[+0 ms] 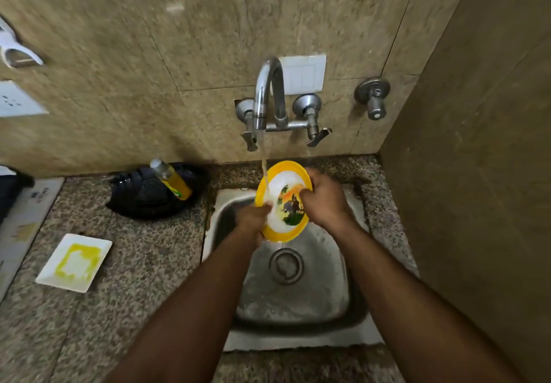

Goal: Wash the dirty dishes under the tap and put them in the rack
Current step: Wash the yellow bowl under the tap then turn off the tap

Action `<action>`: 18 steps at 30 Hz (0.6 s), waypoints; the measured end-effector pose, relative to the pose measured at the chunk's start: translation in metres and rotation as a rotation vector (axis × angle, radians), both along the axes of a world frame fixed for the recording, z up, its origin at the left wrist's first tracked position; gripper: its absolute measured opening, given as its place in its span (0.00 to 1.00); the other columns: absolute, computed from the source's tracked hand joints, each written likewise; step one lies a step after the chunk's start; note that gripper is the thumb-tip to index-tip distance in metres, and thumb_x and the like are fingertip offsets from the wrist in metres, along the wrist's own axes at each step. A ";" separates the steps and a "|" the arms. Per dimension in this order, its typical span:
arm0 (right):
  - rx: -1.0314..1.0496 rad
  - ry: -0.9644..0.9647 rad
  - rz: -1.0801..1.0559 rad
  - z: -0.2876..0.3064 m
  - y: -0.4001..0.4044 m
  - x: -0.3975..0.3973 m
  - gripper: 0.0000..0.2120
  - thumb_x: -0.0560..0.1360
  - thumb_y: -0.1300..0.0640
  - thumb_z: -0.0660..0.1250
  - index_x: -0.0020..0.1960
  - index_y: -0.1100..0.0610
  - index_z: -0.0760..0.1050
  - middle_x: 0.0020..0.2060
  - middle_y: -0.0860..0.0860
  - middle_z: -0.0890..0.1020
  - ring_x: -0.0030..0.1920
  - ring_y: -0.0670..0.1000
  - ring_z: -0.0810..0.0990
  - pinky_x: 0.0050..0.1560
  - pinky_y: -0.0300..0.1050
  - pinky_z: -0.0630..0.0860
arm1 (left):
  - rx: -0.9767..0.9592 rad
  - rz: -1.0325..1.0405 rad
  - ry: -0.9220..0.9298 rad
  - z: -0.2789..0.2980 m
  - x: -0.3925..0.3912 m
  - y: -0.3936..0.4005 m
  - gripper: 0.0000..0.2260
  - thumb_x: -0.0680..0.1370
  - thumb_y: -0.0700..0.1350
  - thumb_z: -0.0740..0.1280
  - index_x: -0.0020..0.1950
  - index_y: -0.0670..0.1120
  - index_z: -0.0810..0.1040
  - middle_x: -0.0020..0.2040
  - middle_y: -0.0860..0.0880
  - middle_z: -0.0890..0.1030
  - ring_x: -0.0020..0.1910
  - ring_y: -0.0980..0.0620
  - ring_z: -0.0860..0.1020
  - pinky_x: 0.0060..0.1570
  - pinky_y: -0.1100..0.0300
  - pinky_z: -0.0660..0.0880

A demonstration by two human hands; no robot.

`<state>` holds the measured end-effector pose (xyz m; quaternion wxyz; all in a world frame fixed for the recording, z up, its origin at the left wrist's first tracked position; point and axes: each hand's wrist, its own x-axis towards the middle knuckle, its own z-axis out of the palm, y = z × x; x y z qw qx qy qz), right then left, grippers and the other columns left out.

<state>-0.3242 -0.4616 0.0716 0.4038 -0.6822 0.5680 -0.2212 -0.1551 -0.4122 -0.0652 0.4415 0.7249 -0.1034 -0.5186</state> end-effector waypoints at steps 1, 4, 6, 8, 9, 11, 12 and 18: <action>-0.054 -0.010 -0.013 -0.004 0.002 -0.002 0.23 0.69 0.54 0.63 0.63 0.46 0.79 0.55 0.51 0.85 0.55 0.59 0.83 0.54 0.55 0.81 | -0.044 0.001 0.051 0.001 -0.003 -0.003 0.25 0.70 0.45 0.80 0.64 0.38 0.80 0.63 0.33 0.81 0.61 0.31 0.80 0.62 0.31 0.76; -0.103 -0.097 -0.094 -0.022 0.004 -0.007 0.22 0.75 0.55 0.65 0.69 0.44 0.74 0.59 0.51 0.84 0.59 0.58 0.82 0.59 0.55 0.79 | -0.220 0.073 0.160 0.033 -0.008 -0.002 0.30 0.61 0.31 0.77 0.64 0.36 0.78 0.61 0.32 0.82 0.59 0.30 0.80 0.60 0.32 0.77; -0.071 -0.147 -0.147 -0.033 0.004 -0.010 0.22 0.76 0.54 0.65 0.70 0.45 0.72 0.59 0.52 0.84 0.59 0.58 0.82 0.60 0.57 0.79 | -0.277 0.097 0.193 0.066 -0.010 0.005 0.29 0.59 0.27 0.73 0.60 0.38 0.79 0.54 0.37 0.84 0.51 0.36 0.83 0.49 0.42 0.81; 0.003 -0.198 -0.212 -0.039 0.002 -0.012 0.19 0.76 0.56 0.67 0.67 0.50 0.76 0.57 0.52 0.84 0.57 0.56 0.82 0.60 0.56 0.79 | -0.336 0.086 0.208 0.083 -0.007 0.009 0.26 0.58 0.27 0.73 0.56 0.38 0.80 0.48 0.42 0.86 0.47 0.40 0.83 0.40 0.50 0.81; 0.047 -0.231 -0.251 -0.039 0.002 -0.011 0.17 0.77 0.58 0.69 0.65 0.53 0.77 0.54 0.52 0.85 0.55 0.55 0.82 0.58 0.54 0.79 | -0.343 0.084 0.194 0.090 -0.005 0.011 0.23 0.62 0.25 0.70 0.55 0.38 0.80 0.46 0.42 0.86 0.46 0.39 0.83 0.37 0.52 0.81; 0.116 -0.262 -0.345 -0.040 0.002 -0.005 0.15 0.74 0.60 0.74 0.60 0.57 0.79 0.48 0.50 0.83 0.49 0.54 0.82 0.52 0.47 0.78 | -0.351 0.066 0.169 0.099 -0.001 0.012 0.23 0.64 0.24 0.68 0.58 0.36 0.81 0.49 0.38 0.86 0.47 0.37 0.83 0.39 0.50 0.83; 0.158 -0.275 -0.385 -0.040 0.003 0.000 0.16 0.72 0.61 0.77 0.59 0.58 0.79 0.48 0.51 0.82 0.48 0.53 0.81 0.50 0.45 0.77 | -0.363 0.058 0.150 0.103 -0.001 0.012 0.24 0.64 0.26 0.69 0.59 0.35 0.81 0.51 0.36 0.85 0.47 0.37 0.83 0.44 0.46 0.83; 0.474 -0.496 -0.377 -0.066 0.017 0.043 0.21 0.60 0.61 0.85 0.50 0.52 0.82 0.51 0.54 0.87 0.49 0.53 0.86 0.51 0.53 0.84 | -0.450 0.141 -0.342 0.128 -0.011 0.018 0.20 0.66 0.30 0.63 0.52 0.46 0.84 0.43 0.46 0.86 0.41 0.49 0.84 0.42 0.53 0.82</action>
